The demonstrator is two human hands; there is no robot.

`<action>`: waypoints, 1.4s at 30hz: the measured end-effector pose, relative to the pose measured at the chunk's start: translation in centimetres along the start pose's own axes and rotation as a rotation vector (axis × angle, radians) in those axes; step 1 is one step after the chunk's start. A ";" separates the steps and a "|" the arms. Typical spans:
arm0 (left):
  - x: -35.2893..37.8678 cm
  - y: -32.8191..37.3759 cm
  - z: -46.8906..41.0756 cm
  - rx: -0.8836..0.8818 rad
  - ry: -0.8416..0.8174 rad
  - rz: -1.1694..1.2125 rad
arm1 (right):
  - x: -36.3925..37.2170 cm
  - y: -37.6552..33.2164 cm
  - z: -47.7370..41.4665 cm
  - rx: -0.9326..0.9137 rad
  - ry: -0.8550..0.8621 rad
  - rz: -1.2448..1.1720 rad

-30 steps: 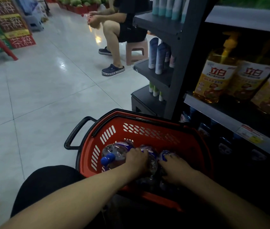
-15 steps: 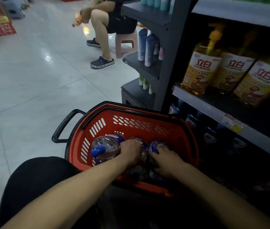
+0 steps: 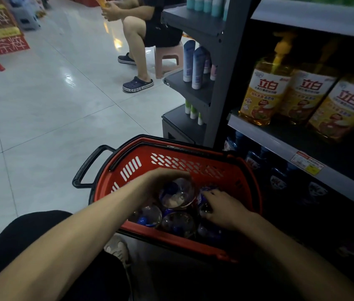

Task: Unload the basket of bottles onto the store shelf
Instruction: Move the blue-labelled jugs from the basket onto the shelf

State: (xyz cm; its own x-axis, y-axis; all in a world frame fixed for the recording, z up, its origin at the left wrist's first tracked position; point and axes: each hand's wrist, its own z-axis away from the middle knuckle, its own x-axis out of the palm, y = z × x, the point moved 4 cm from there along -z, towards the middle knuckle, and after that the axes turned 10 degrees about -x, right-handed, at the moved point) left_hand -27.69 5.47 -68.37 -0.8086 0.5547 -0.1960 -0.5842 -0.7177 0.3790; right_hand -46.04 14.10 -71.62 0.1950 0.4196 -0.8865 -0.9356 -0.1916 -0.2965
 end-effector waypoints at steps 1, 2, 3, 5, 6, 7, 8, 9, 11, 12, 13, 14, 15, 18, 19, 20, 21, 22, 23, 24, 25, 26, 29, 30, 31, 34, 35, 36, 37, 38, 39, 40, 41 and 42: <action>-0.3 -0.4 0.3 -0.056 -0.045 0.069 | -0.2 0.0 -0.1 -0.002 0.019 -0.025; -0.5 -0.7 0.7 -0.093 -0.069 0.137 | -0.4 -0.1 -0.2 -0.004 0.038 -0.044; -0.9 -1.0 1.2 -0.121 -0.078 0.210 | -0.5 -0.1 -0.2 -0.006 0.057 -0.056; -1.3 -1.7 2.5 -0.159 -0.073 0.307 | -0.7 -0.4 -0.6 -0.019 0.097 -0.075; -1.5 -1.8 3.3 -0.169 -0.057 0.332 | -0.7 -0.6 -0.7 -0.033 0.117 -0.082; -1.7 -1.9 3.7 -0.173 -0.045 0.359 | -0.5 -0.7 -1.0 -0.047 0.135 -0.083; -1.8 -2.0 4.2 -0.166 -0.057 0.396 | -0.4 -0.8 -1.2 -0.060 0.152 -0.079; -1.9 -2.1 4.8 -0.159 -0.081 0.424 | -0.2 -0.9 -1.5 -0.068 0.171 -0.078; -2.2 -2.2 5.7 -0.138 -0.109 0.431 | -0.1 -1.1 -2.1 -0.073 0.261 -0.111; -2.4 -2.2 6.1 -0.130 -0.132 0.440 | -0.3 -1.3 -2.2 -0.074 0.342 -0.146; -2.5 -1.9 6.7 -0.113 -0.151 0.459 | -0.7 -1.5 -2.3 -0.086 0.438 -0.180; -2.7 -1.7 7.0 -0.091 -0.167 0.491 | -1.2 -1.6 -2.4 -0.112 0.538 -0.212; -2.8 -1.6 7.5 -0.078 -0.181 0.521 | -1.7 -1.7 -2.5 -0.138 0.631 -0.241; -3.2 -1.0 8.5 -0.034 -0.239 0.561 | -3.1 -1.7 -2.7 -0.185 0.858 -0.266; -3.5 -0.8 8.8 -0.017 -0.243 0.563 | -3.4 -1.7 -2.7 -0.190 0.890 -0.253; -3.7 -0.6 9.0 -0.008 -0.242 0.568 | -3.8 -1.8 -2.8 -0.195 0.895 -0.254; -3.9 -0.6 9.2 -0.008 -0.232 0.572 | -4.0 -1.8 -2.8 -0.193 0.880 -0.277; -4.2 -0.6 9.0 -0.008 -0.230 0.576 | -4.2 -1.8 -2.8 -0.187 0.861 -0.319; -4.3 -0.6 9.1 -0.002 -0.228 0.569 | -4.4 -2.0 -2.7 -0.179 0.843 -0.376; -4.5 -0.6 8.9 0.009 -0.230 0.549 | -4.5 -2.3 -2.4 -0.176 0.833 -0.452; -4.8 -0.6 8.8 0.024 -0.220 0.514 | -4.5 -2.7 -2.1 -0.166 0.824 -0.536; -4.9 -0.6 8.6 0.037 -0.214 0.483 | -4.5 -3.1 -1.9 -0.151 0.814 -0.624; -5.0 -0.8 8.6 0.062 -0.173 0.380 | -4.0 -3.7 -1.6 -0.083 0.751 -0.916; -5.0 -0.8 8.6 0.076 -0.139 0.347 | -4.0 -3.7 -1.6 -0.076 0.717 -1.013; -5.0 -0.8 8.6 0.100 -0.093 0.311 | -4.0 -3.7 -1.6 -0.065 0.680 -1.090; -4.8 -0.5 8.8 0.214 0.030 0.231 | -4.3 -3.9 -0.9 -0.036 0.619 -1.242; -4.7 -0.4 8.9 0.251 0.049 0.219 | -4.4 -4.1 -0.7 -0.030 0.608 -1.285; -4.7 -0.3 8.9 0.287 0.063 0.213 | -4.4 -4.2 -0.4 -0.030 0.589 -1.336; -4.7 -0.2 8.9 0.326 0.077 0.214 | -4.3 -4.4 -0.2 -0.026 0.562 -1.390; -4.9 0.0 8.8 0.371 0.102 0.214 | -4.4 -4.6 0.1 -0.020 0.529 -1.449; -5.0 0.2 8.6 0.426 0.132 0.211 | -4.5 -4.6 0.3 -0.007 0.507 -1.505; -5.1 0.5 8.4 0.484 0.167 0.194 | -4.8 -4.5 0.6 -0.001 0.490 -1.553; -5.2 0.9 8.2 0.545 0.194 0.166 | -5.2 -4.4 1.0 0.001 0.469 -1.592; -5.0 1.2 8.2 0.603 0.196 0.137 | -5.8 -4.4 1.5 -0.009 0.448 -1.618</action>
State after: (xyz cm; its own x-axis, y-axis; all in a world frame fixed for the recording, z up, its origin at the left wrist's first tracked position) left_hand -23.78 5.27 -59.46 -0.9040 0.3473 -0.2494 -0.3794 -0.3822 0.8426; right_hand -43.50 13.85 -64.62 0.9534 -0.0919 0.2874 0.2986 0.1495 -0.9426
